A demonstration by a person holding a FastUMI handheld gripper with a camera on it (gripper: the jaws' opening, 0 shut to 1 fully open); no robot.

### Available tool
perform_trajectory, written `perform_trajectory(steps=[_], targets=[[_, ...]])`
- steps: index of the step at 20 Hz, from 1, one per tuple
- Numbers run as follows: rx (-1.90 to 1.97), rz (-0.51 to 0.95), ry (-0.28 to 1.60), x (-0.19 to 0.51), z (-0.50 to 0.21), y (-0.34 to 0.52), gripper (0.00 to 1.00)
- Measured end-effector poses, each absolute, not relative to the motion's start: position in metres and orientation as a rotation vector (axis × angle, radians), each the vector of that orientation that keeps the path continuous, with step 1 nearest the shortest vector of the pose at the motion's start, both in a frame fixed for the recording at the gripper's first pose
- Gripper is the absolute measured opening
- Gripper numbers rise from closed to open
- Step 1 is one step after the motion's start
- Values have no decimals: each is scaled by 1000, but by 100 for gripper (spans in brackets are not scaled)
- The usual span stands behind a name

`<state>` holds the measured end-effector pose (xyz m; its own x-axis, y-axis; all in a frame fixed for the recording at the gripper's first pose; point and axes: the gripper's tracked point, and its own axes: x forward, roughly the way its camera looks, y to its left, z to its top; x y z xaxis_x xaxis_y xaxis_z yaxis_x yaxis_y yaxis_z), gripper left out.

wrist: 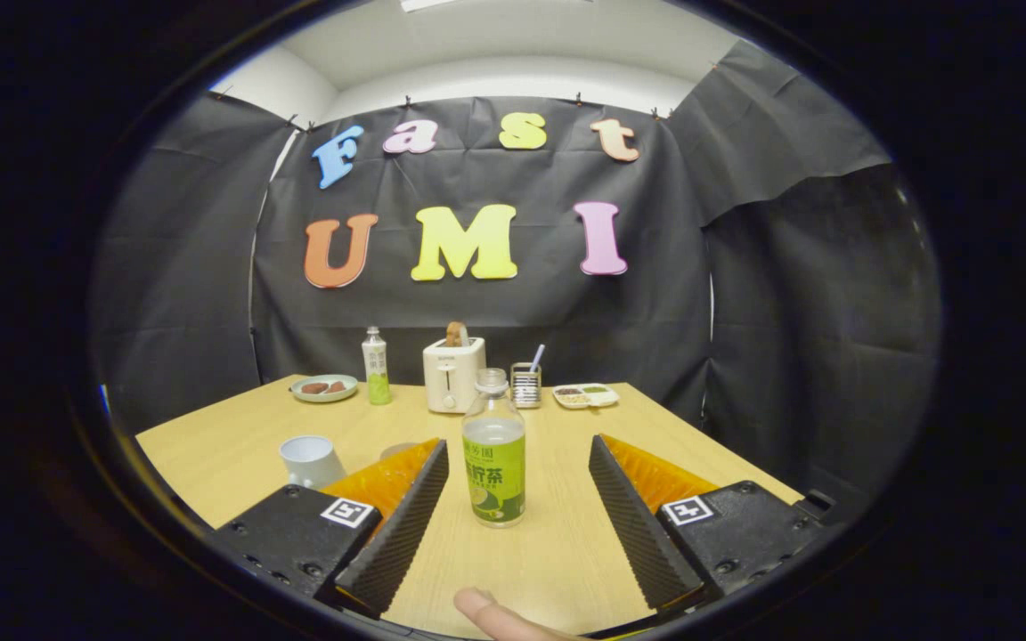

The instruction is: Take the bottle from table, then pour the juice into the cup, finally place the bottle on the coaster

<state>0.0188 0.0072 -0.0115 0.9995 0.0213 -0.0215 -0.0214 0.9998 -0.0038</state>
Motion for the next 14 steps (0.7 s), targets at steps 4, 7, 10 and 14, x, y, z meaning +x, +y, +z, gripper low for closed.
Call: perform_trajectory(steps=[4,7,10,14], targets=[[-19,48,42,37,-18,17,100],[-7,46,28,59,-18,19,100],[7,63,41,85,-24,24,100],[23,53,88,121,-40,19,100]])
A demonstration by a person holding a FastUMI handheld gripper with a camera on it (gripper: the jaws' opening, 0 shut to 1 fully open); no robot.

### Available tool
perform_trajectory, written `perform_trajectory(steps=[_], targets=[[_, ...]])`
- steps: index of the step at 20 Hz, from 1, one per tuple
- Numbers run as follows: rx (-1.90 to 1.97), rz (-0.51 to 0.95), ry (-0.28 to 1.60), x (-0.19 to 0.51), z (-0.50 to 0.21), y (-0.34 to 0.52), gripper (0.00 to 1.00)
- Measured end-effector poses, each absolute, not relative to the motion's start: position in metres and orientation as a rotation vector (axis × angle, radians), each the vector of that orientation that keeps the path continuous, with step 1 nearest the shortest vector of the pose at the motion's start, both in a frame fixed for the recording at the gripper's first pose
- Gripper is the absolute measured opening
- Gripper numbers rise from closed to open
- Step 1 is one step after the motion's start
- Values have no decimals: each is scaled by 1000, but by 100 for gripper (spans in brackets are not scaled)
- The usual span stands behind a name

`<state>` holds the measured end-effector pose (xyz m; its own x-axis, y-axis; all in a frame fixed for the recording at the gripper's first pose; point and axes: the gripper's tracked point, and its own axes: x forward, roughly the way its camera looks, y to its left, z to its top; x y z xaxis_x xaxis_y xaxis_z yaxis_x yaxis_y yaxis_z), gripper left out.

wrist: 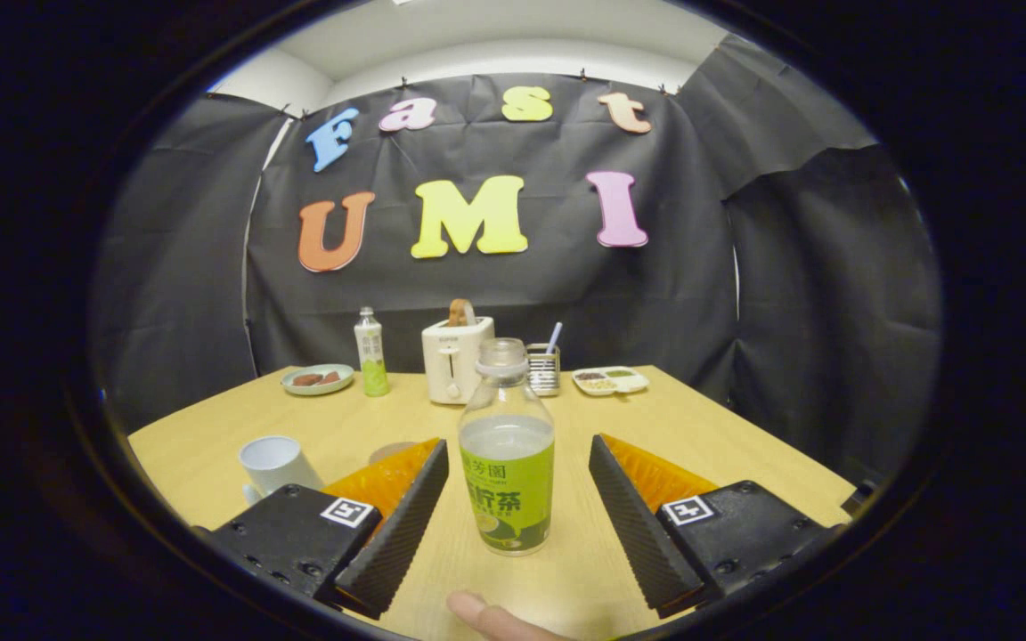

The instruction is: Take the bottle from table, then pour the juice into the cup, finally place the bottle on the coaster

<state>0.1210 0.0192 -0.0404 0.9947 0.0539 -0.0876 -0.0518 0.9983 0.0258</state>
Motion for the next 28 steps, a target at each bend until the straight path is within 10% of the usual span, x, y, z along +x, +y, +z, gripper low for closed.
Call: perform_trajectory(steps=[28], targets=[[-19,-3,40,102,-7,17,81]])
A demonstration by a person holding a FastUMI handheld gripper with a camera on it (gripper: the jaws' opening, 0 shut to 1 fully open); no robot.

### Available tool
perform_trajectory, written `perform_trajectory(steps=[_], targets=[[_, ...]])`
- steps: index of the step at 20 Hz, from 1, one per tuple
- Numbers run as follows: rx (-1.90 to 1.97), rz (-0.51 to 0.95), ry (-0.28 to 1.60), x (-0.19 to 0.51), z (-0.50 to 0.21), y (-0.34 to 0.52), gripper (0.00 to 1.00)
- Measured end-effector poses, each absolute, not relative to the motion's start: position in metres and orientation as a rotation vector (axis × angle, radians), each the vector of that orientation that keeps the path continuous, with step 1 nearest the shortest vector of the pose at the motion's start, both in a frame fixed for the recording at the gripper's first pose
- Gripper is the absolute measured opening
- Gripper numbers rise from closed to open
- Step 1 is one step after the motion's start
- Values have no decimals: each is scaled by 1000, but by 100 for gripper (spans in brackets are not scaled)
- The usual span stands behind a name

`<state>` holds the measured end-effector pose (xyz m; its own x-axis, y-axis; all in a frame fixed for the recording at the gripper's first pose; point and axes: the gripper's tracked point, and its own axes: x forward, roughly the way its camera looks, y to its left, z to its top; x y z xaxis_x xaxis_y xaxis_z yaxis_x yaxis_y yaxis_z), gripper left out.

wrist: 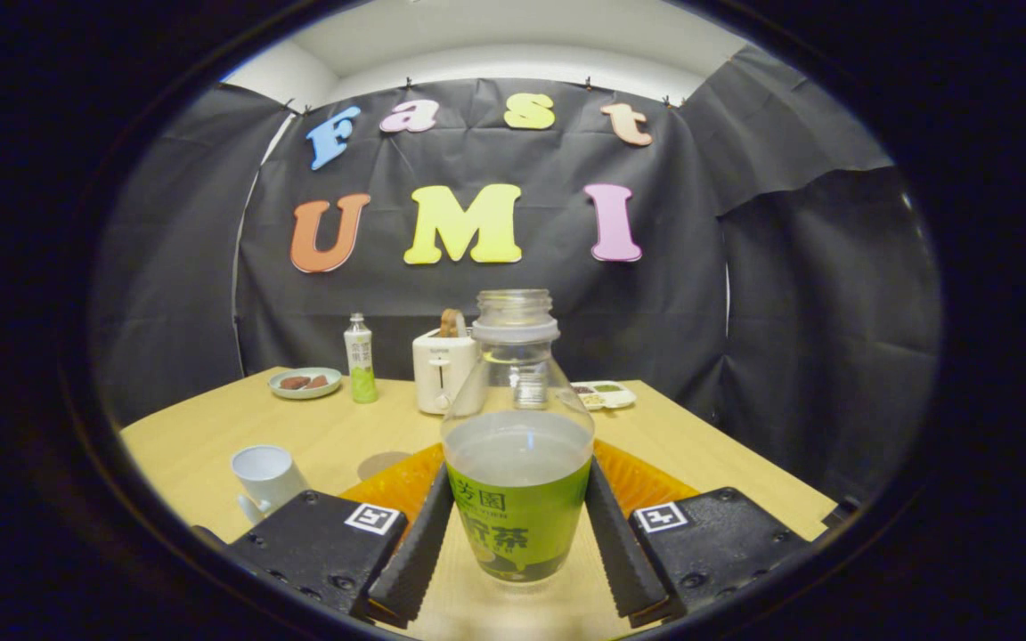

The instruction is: Take the bottle from table, then pour the juice into the cup, finally place the bottle on the coaster

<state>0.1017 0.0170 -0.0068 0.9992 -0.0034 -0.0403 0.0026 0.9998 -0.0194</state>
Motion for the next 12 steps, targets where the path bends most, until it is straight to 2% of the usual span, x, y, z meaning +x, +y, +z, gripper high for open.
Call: perform_trajectory(steps=[12], targets=[[-158,-37,9,78,26,50,82]])
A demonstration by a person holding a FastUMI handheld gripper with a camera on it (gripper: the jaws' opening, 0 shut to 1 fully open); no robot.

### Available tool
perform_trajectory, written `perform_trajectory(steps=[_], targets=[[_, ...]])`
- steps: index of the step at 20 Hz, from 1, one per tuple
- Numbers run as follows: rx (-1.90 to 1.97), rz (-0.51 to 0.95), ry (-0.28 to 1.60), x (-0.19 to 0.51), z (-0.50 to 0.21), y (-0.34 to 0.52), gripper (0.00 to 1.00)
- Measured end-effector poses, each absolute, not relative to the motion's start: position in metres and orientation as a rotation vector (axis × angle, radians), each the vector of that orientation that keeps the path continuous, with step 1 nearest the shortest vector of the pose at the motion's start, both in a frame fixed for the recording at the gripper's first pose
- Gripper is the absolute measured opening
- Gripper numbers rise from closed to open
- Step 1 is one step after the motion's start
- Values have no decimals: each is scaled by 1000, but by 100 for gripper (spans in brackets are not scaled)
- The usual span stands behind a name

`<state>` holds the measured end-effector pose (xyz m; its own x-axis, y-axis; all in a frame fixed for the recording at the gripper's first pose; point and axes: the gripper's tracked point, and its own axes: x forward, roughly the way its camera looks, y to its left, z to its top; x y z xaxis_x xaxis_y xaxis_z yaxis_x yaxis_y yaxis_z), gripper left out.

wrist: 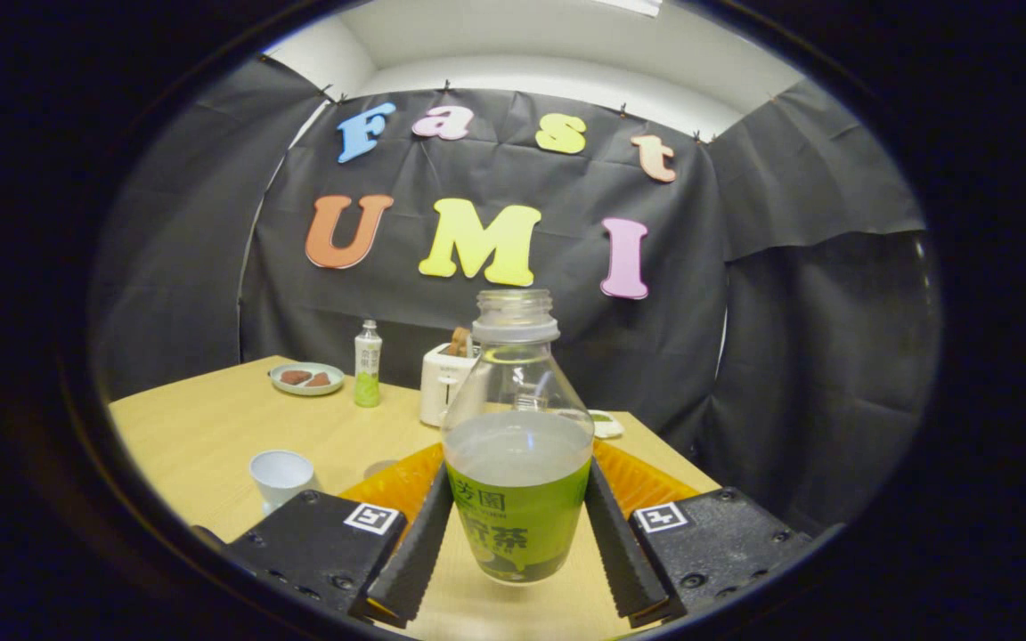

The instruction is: Take the bottle from table, then pour the juice into the cup, finally place the bottle on the coaster

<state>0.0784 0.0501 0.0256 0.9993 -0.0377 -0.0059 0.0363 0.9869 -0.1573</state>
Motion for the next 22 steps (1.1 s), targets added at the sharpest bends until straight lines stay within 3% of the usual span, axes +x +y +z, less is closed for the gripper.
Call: perform_trajectory(steps=[22], targets=[[-898,-114,91,119,3,142,82]])
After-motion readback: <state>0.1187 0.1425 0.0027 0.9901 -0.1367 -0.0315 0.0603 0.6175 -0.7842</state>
